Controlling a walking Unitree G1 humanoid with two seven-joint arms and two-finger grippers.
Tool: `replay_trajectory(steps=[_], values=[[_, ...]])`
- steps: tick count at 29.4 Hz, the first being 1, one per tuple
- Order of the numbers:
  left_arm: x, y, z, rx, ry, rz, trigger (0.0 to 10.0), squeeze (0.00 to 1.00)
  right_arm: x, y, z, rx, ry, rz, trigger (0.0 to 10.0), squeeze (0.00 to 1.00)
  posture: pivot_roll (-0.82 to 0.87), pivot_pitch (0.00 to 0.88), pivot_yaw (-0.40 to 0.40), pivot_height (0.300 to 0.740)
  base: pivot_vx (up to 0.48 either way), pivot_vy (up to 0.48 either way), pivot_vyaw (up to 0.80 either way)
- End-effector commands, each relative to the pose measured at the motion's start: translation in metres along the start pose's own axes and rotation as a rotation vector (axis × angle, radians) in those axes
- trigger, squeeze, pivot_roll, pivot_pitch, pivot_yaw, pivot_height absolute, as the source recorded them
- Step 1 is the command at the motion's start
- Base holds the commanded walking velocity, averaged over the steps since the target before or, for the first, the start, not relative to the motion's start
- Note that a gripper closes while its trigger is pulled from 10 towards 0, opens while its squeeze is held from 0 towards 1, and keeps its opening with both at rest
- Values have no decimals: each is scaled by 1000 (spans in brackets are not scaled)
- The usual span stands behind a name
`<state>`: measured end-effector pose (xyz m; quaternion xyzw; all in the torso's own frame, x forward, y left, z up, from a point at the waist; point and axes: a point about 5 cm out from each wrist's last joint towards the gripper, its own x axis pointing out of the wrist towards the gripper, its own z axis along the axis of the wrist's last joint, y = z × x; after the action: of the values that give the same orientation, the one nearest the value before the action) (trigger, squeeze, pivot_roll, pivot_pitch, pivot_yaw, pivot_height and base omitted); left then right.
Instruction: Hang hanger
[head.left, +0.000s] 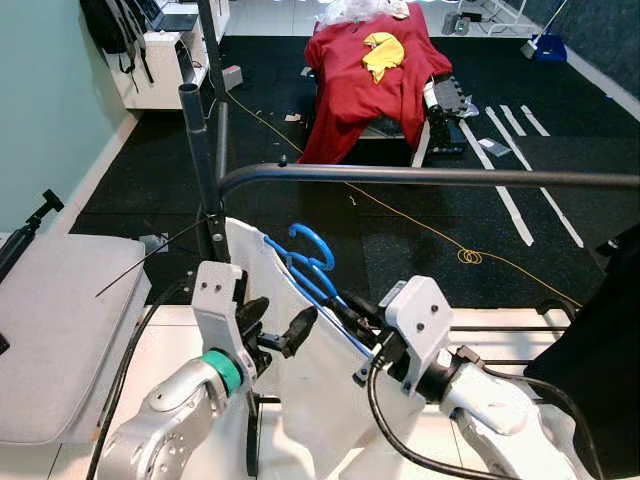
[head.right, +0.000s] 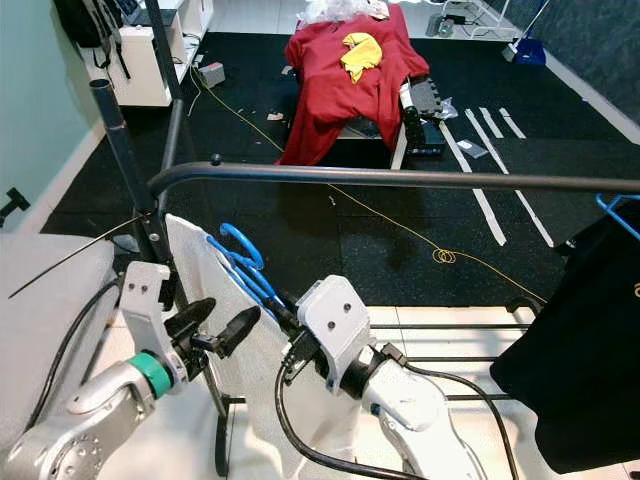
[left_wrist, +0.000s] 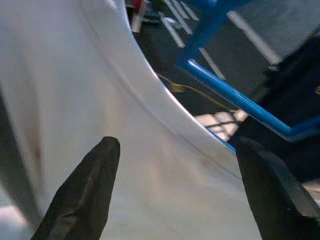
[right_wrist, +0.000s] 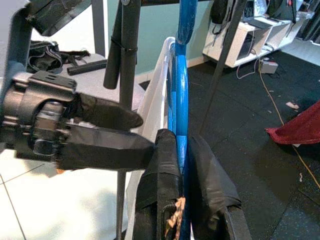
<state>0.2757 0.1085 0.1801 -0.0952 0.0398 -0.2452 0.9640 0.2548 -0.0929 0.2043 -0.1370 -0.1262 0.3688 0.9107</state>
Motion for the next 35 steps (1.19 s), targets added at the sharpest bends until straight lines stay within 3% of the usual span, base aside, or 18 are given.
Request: replay_trajectory(steps=[1, 4, 20, 21, 22, 23, 25, 26, 27, 28, 29, 30, 35], values=[[3, 2, -6, 32, 13, 49, 10000, 0, 2, 3, 6, -2, -46, 17, 10000, 0, -176, 155, 65, 740, 0, 0, 0], [8, 4, -5, 62, 2, 101, 10000, 0, 4, 3, 9, -4, -57, 21, 10000, 0, -178, 160, 64, 740, 0, 0, 0], [8, 25, 0, 40, -17, 243, 10000, 0, 3, 2, 10, -7, -58, 20, 10000, 0, -181, 162, 67, 740, 0, 0, 0], [9, 29, 1, 39, -25, 275, 8941, 0, 3, 3, 10, -6, -58, 22, 10000, 0, -181, 163, 65, 740, 0, 0, 0], [9, 31, 2, 39, -29, 295, 8941, 0, 3, 3, 10, -5, -58, 23, 10000, 0, -181, 163, 65, 740, 0, 0, 0], [10, 33, 2, 41, -33, 317, 5255, 0, 3, 4, 10, -4, -59, 25, 10000, 0, -181, 163, 65, 740, 0, 0, 0], [10, 34, 3, 43, -34, 329, 5255, 0, 3, 4, 10, -3, -59, 26, 10000, 0, -181, 163, 65, 740, 0, 0, 0], [10, 35, 3, 49, -37, 343, 3961, 0, 3, 5, 10, -3, -59, 27, 10000, 0, -183, 163, 65, 740, 0, 0, 0], [10, 36, 3, 53, -39, 352, 3961, 0, 3, 5, 10, -2, -59, 27, 10000, 0, -183, 163, 65, 740, 0, 0, 0], [10, 37, 3, 59, -41, 363, 3255, 0, 3, 5, 10, -2, -60, 27, 10000, 0, -183, 163, 65, 740, 0, 0, 0], [10, 37, 2, 63, -38, 367, 588, 0, 3, 5, 11, -2, -60, 28, 10000, 0, -183, 163, 65, 740, 0, 0, 0], [11, 37, 2, 68, -38, 372, 0, 0, 3, 5, 11, -1, -61, 28, 10000, 0, -185, 162, 64, 740, 0, 0, 0], [13, 39, 4, 96, -53, 410, 0, 0, 3, 7, 12, 1, -65, 34, 10000, 0, -187, 162, 65, 740, 0, 0, 0]])
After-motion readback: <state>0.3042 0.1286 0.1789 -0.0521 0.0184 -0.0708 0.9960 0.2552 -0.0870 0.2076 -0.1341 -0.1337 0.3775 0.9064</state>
